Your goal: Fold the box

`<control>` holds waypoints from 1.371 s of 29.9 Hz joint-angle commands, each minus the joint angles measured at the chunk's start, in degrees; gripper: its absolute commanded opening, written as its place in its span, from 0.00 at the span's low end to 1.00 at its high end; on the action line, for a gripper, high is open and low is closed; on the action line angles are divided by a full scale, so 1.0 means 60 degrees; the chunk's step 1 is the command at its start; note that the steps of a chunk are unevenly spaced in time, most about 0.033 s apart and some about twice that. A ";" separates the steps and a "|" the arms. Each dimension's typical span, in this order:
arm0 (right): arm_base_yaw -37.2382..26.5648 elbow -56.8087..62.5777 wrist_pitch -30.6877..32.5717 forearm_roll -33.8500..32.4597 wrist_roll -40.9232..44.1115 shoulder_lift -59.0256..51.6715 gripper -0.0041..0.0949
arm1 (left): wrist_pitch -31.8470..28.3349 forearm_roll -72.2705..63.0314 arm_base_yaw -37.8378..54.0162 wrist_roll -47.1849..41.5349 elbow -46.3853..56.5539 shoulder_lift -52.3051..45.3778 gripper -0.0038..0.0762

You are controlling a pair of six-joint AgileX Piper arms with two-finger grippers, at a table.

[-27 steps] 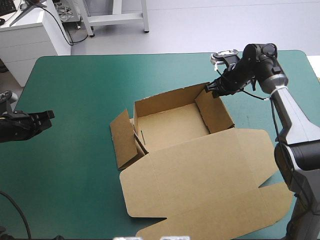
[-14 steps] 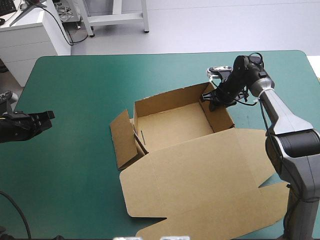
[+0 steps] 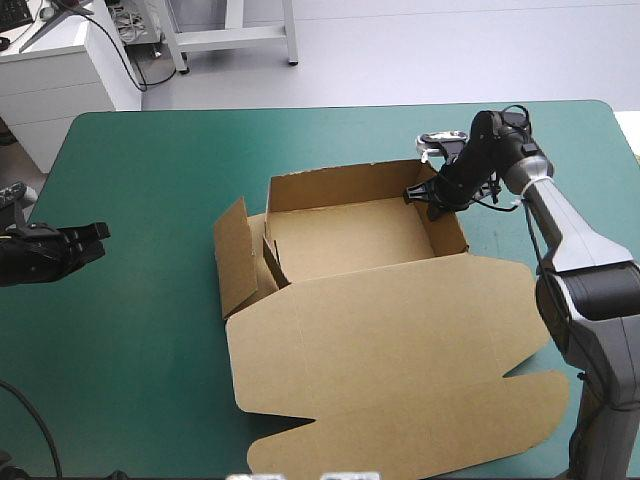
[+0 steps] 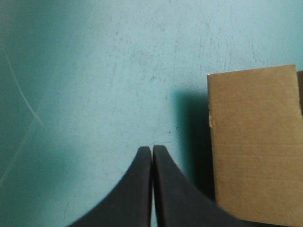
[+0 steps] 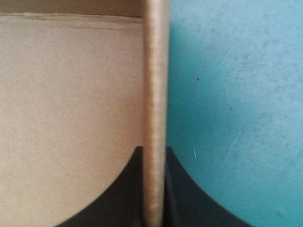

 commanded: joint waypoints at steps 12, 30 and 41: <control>-0.1362 -0.0219 0.0213 0.1871 -0.0659 -0.2448 0.02 | 0.1345 -0.2600 0.0004 0.0935 -0.0251 0.0624 0.29; -0.1326 -0.0219 0.0213 0.3566 -0.1029 -0.2977 0.02 | 0.0917 -0.4594 -0.1813 0.2233 -0.0251 0.0845 0.71; -0.0599 -0.0219 -0.0280 0.3319 -0.0745 -0.2684 0.03 | 0.2126 -0.5081 -0.1813 0.2660 -0.0251 0.0845 0.71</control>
